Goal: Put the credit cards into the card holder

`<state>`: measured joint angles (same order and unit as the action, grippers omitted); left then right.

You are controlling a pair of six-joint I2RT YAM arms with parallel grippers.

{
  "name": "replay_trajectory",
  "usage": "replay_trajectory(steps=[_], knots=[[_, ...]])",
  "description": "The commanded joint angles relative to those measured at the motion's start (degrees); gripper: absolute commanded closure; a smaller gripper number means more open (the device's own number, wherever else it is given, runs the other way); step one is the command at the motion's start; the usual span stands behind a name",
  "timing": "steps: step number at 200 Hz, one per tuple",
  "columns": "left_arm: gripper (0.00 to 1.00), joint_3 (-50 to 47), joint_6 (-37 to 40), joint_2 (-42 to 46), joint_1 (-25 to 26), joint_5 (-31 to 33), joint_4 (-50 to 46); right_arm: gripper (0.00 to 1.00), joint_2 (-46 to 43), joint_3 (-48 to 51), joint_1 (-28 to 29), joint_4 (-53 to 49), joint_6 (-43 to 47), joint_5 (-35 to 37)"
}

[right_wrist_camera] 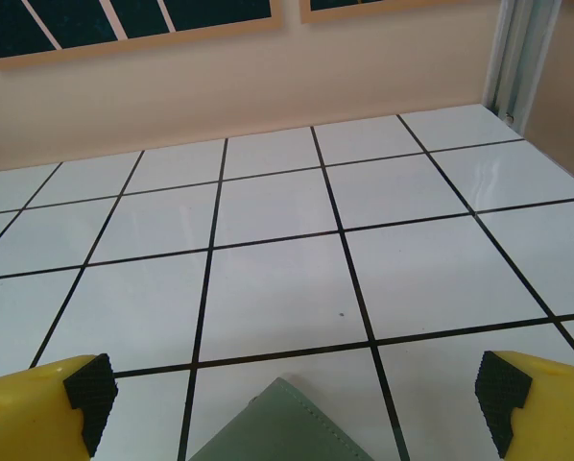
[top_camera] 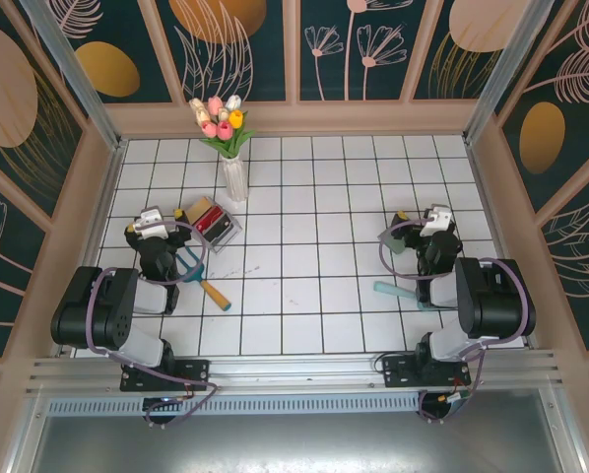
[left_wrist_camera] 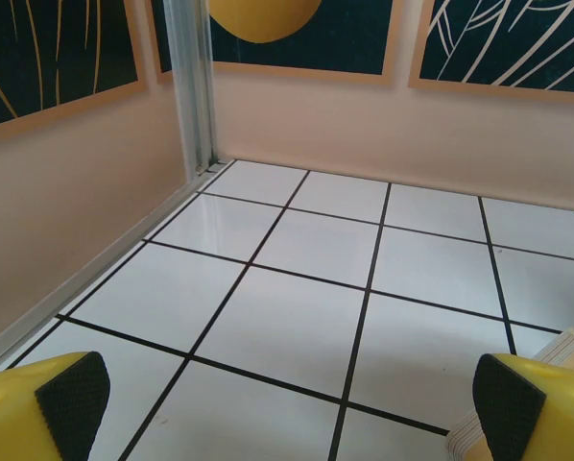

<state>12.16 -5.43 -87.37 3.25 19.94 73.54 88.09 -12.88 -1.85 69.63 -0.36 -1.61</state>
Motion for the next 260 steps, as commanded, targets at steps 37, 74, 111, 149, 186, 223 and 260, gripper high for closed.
replay_trajectory(steps=[37,74,111,149,186,223,260], knots=[[0.01,-0.1,-0.7,0.1,-0.5,-0.3,2.6,0.01,0.1,-1.1,-0.5,0.7,-0.3,-1.0],[0.01,-0.1,-0.7,0.1,-0.5,-0.5,2.7,0.01,0.1,-1.0,-1.1,0.8,-0.7,-2.1],[0.01,-0.1,-0.7,0.0,-0.6,-0.4,2.8,0.01,0.1,-0.9,-1.1,0.9,-0.7,-2.2],[0.01,-1.3,-0.4,0.5,-0.4,-0.6,4.5,0.01,-0.1,-0.7,-0.7,1.1,-0.2,-1.9],[0.01,-7.2,-0.8,2.7,-0.5,0.0,13.4,0.01,-2.6,1.0,1.4,2.0,1.3,0.7],[0.01,-7.0,-2.2,10.9,-0.5,3.0,4.5,0.01,-13.8,-4.0,1.4,-19.0,-3.2,6.1],[0.01,3.4,-16.4,32.6,-0.4,7.6,-35.8,0.09,-15.5,-22.6,-4.2,-62.6,-19.5,5.9]])
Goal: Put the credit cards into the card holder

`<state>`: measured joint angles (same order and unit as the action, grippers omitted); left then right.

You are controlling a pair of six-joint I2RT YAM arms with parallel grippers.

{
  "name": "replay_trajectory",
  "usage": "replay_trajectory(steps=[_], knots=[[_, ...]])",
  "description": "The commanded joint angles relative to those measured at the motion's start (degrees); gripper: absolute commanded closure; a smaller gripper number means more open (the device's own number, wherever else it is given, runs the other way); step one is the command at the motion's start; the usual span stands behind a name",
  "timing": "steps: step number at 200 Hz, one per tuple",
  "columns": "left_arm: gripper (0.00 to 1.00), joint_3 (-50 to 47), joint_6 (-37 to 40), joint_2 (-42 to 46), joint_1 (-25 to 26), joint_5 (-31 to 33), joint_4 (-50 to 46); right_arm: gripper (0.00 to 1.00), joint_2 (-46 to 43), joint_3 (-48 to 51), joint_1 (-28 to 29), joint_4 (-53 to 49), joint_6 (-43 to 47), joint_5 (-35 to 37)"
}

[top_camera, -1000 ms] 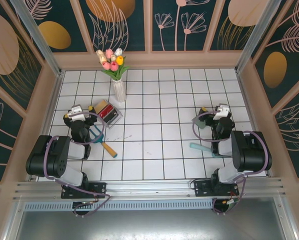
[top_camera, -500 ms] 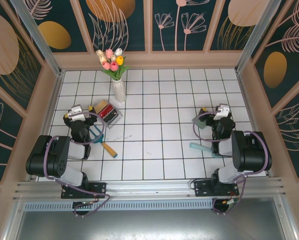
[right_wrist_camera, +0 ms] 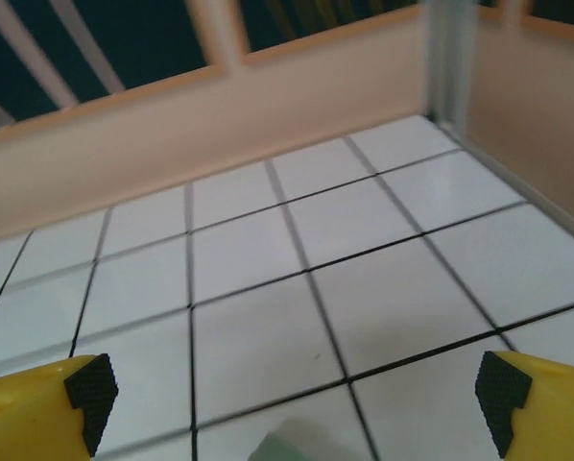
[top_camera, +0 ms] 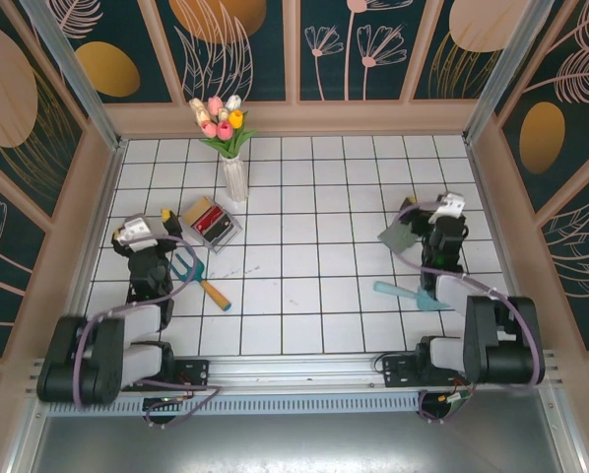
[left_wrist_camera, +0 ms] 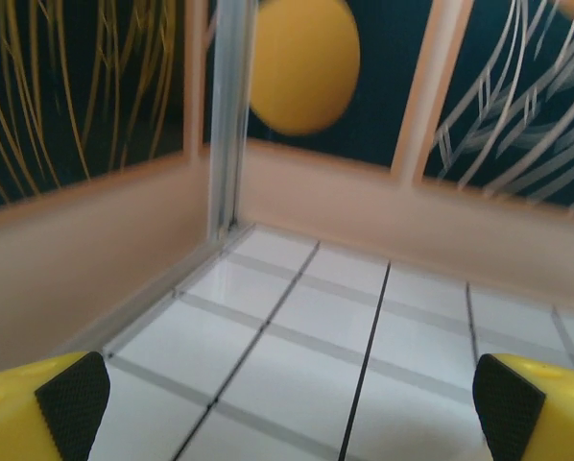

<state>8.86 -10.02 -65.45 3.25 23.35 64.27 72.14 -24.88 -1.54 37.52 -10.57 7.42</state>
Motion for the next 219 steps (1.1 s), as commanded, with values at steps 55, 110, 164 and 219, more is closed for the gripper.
replay_trajectory(steps=[55,110,164,219], knots=[[0.01,11.1,-22.4,27.0,-0.5,-14.4,-44.1,0.36,11.6,-19.6,-5.9,-39.6,-13.4,-26.9],[0.01,18.4,-23.0,22.6,-0.5,-28.6,-54.5,0.47,23.8,-26.4,-0.1,-44.6,-13.7,-23.6],[0.01,21.3,-26.1,17.0,-0.4,-40.1,-58.0,0.57,33.5,-30.3,9.9,-50.7,-11.0,-22.5],[0.02,20.6,-29.4,12.3,-0.3,-53.4,-54.7,0.61,34.3,-26.3,31.0,-47.6,-15.8,-28.0]])
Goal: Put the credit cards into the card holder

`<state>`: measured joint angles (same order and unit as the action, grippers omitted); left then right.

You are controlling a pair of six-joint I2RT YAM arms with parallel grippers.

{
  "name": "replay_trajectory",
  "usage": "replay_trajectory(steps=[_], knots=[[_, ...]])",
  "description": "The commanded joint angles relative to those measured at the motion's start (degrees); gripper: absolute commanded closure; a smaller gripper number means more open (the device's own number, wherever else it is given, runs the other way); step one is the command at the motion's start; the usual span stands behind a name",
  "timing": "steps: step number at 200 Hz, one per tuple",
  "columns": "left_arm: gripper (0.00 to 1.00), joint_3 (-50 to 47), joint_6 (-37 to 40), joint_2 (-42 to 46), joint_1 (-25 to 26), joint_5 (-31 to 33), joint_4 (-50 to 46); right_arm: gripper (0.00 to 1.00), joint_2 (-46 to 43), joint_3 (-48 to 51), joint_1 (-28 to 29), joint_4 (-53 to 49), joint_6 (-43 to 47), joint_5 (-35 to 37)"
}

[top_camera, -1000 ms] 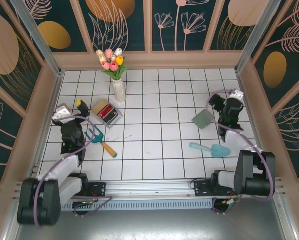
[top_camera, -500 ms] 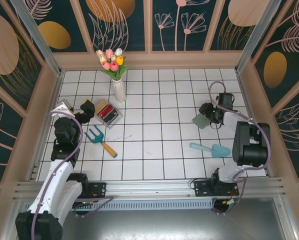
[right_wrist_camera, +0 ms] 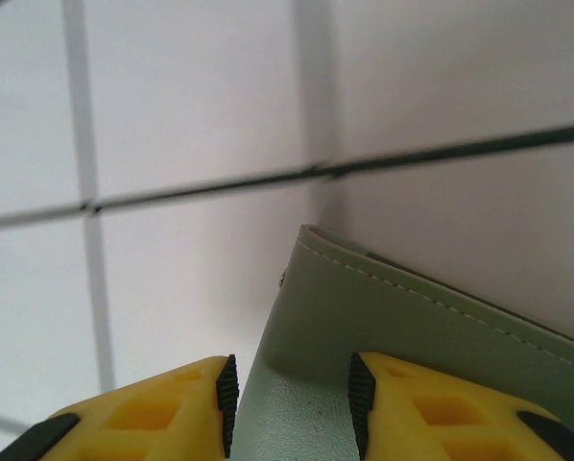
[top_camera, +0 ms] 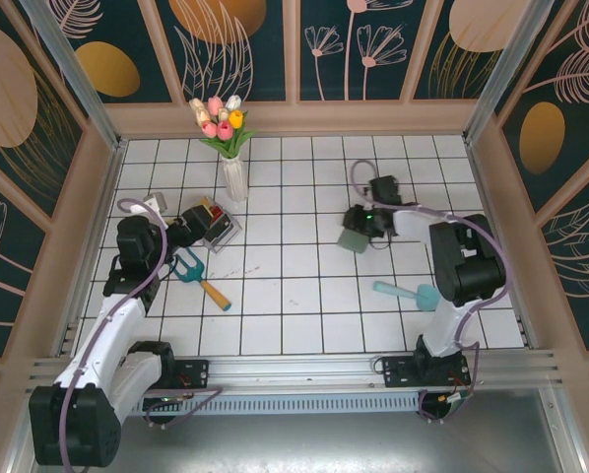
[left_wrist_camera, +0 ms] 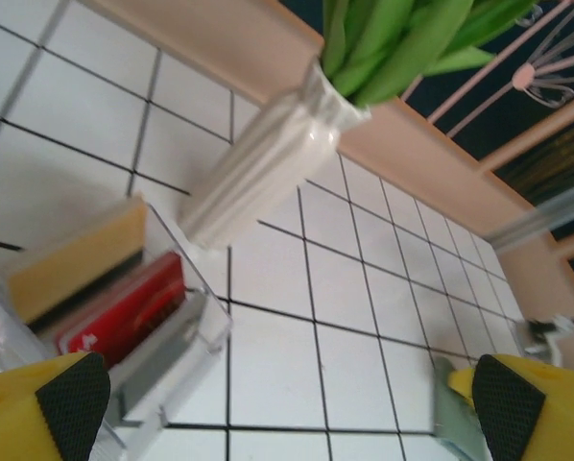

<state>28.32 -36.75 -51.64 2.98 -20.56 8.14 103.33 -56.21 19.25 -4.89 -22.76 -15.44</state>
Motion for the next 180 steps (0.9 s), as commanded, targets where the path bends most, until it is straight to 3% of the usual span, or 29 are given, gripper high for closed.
replay_trajectory(steps=[1,29,54,91,126,148,180], knots=[[0.01,1.0,-2.8,-1.6,0.0,-9.8,1.5,0.61,3.1,5.1,10.5,-5.1,-4.0,-5.2],[0.04,-1.3,-4.3,-3.0,4.6,-12.3,1.8,0.61,2.5,7.5,22.7,-1.2,-11.8,-4.0],[0.1,-3.5,-5.9,-4.1,10.2,-11.1,2.7,0.61,0.3,7.3,28.5,0.8,-16.6,-2.9],[0.23,-3.6,-7.4,-10.1,15.9,-11.3,3.0,0.6,-8.8,7.0,29.3,-0.2,-18.8,2.4],[0.25,-3.3,-8.7,-15.7,20.6,-10.5,3.6,0.61,-12.2,8.2,27.2,-5.6,-17.6,5.6],[0.23,-1.7,-7.6,-19.9,23.8,-11.6,4.7,0.65,-12.6,9.3,28.0,-7.2,-18.8,7.2],[0.24,1.6,-6.6,-27.4,28.2,-10.4,3.9,0.63,-12.6,11.0,29.4,-9.3,-21.8,11.2]])
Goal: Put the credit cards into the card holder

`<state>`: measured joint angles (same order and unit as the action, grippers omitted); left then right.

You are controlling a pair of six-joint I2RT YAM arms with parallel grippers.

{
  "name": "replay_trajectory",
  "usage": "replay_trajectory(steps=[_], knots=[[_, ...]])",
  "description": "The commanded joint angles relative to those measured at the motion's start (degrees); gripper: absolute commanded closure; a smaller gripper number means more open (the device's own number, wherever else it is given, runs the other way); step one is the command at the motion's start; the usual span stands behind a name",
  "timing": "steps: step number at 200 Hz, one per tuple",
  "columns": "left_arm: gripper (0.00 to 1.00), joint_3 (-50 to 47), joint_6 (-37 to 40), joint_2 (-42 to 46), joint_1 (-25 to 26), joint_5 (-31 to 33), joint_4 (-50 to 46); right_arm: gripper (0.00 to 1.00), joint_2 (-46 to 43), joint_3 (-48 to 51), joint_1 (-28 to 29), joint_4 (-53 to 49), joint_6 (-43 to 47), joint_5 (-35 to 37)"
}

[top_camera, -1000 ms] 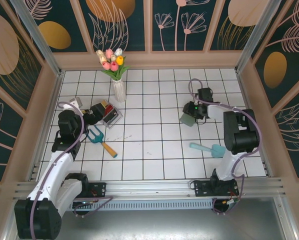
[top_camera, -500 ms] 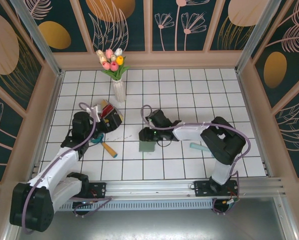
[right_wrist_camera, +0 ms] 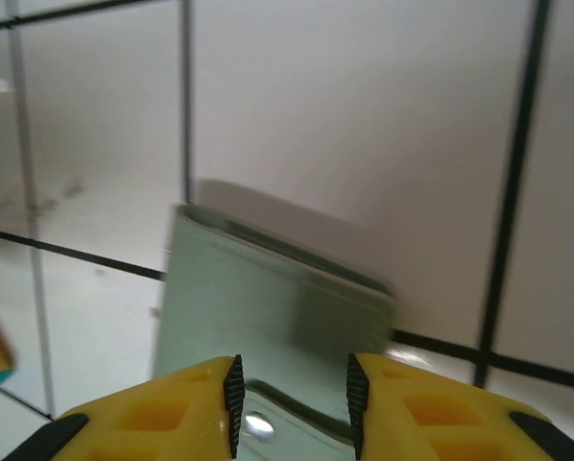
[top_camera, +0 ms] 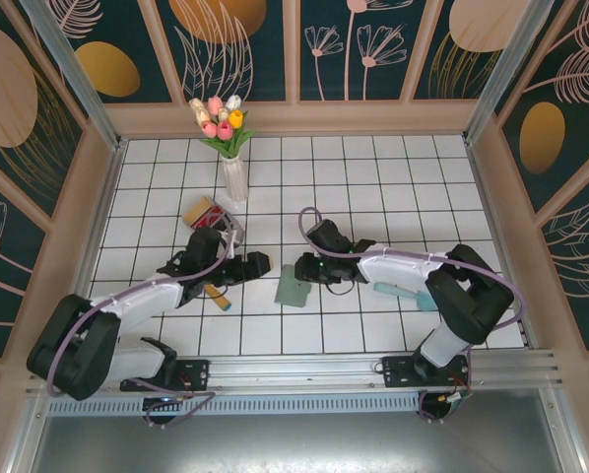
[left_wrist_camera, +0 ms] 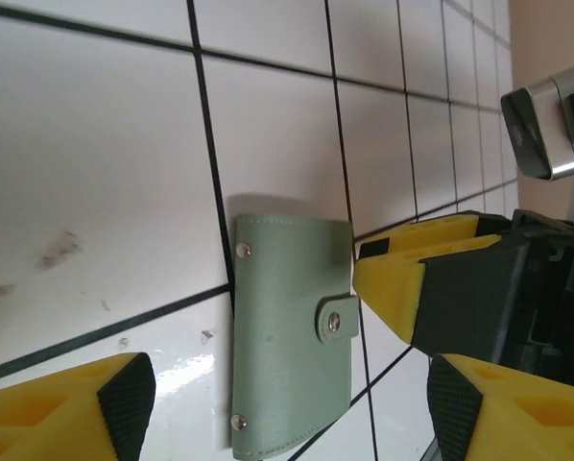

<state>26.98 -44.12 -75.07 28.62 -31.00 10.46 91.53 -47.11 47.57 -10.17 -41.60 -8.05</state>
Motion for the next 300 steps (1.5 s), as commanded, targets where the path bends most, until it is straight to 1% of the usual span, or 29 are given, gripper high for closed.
replay_trajectory(steps=[1,15,52,85,122,129,138,148,178,215,248,271,300], knots=[[0.24,3.0,0.7,-4.3,2.7,0.1,1.7,0.64,-0.9,2.0,1.1,-3.8,-2.9,3.6],[0.3,3.7,-0.8,-7.7,4.4,0.1,3.2,0.65,-1.2,3.0,1.6,-2.3,-3.2,2.3],[0.35,6.1,-1.2,-14.7,6.9,-0.1,2.1,0.66,-1.4,5.1,2.2,0.8,-4.1,-0.1],[0.39,6.8,-0.6,-16.5,8.5,-0.9,1.0,0.64,-2.0,6.3,2.6,1.5,-4.4,0.2],[0.46,5.1,-1.9,-18.4,9.0,-7.2,5.9,0.65,-0.1,8.1,2.5,4.1,-4.6,1.0],[0.49,4.9,-2.2,-18.8,9.0,-8.0,6.3,0.66,0.6,8.3,2.2,4.6,-5.0,0.9],[0.56,5.0,-2.5,-18.9,9.0,-8.3,6.3,0.66,1.5,8.3,2.1,4.9,-5.3,0.9],[0.6,4.8,-2.7,-18.7,9.0,-8.2,6.2,0.67,2.0,8.3,2.2,5.3,-5.5,0.9],[0.69,4.7,-4.2,-17.2,9.0,-6.9,6.9,0.67,2.6,7.6,2.2,4.6,-5.6,1.6],[0.83,4.6,-4.7,-14.7,9.0,-5.7,7.0,0.67,1.7,4.9,2.1,0.7,-5.2,4.6],[0.95,3.2,-7.2,-13.5,9.0,-5.0,10.4,0.63,-1.4,1.7,2.7,-2.8,-4.8,6.2],[0.97,1.6,-10.0,-12.9,9.0,-4.3,14.0,0.61,-3.4,0.1,3.6,-4.7,-4.6,7.4],[0.97,1.0,-10.9,-12.9,9.0,-3.6,15.0,0.59,-3.7,-0.8,5.2,-3.7,-4.9,5.3]])
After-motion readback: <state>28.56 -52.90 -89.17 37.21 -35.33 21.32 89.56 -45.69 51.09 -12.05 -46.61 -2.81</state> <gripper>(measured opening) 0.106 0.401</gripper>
